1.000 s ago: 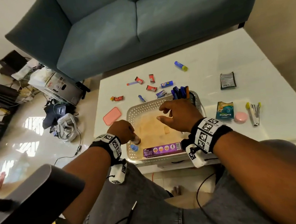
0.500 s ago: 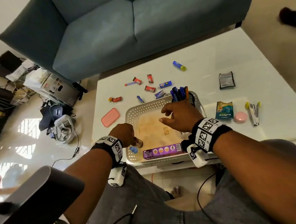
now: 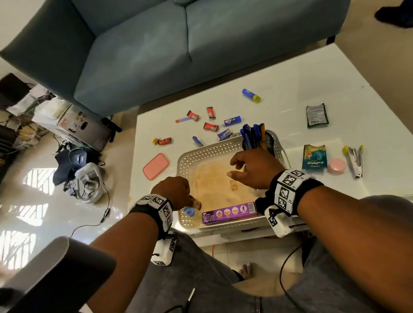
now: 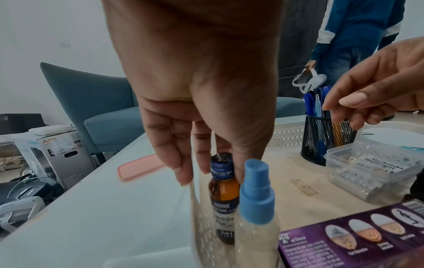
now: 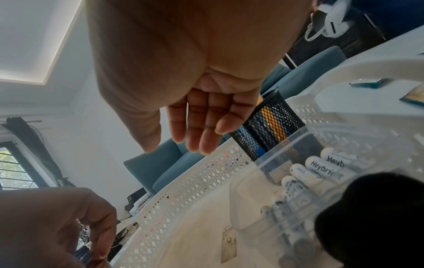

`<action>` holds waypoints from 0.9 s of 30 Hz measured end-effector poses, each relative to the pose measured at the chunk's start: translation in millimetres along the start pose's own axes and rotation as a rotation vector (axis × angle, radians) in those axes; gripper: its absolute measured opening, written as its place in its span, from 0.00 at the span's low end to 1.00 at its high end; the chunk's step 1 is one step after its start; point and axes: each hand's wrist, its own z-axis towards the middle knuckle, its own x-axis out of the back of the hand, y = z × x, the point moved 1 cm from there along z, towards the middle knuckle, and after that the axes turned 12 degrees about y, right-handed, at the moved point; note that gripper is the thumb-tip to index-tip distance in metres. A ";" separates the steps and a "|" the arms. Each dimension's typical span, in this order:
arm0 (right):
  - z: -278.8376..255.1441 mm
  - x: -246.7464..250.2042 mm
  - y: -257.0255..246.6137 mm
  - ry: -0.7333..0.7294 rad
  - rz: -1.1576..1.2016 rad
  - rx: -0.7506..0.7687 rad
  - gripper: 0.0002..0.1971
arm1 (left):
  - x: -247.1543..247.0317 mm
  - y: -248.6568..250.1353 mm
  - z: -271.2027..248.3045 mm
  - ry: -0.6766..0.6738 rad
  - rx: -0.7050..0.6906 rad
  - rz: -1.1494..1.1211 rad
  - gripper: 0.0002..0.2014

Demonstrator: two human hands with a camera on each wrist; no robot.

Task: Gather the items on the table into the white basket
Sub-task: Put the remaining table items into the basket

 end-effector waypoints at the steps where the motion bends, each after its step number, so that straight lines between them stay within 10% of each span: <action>1: 0.2 -0.1 0.2 -0.001 0.000 0.000 0.20 | 0.3 -1.2 0.1 0.003 -0.004 0.000 0.25; 27: 1.7 -0.2 9.4 -0.026 0.003 0.011 0.21 | -6.1 -0.4 3.5 0.039 -0.055 0.030 0.18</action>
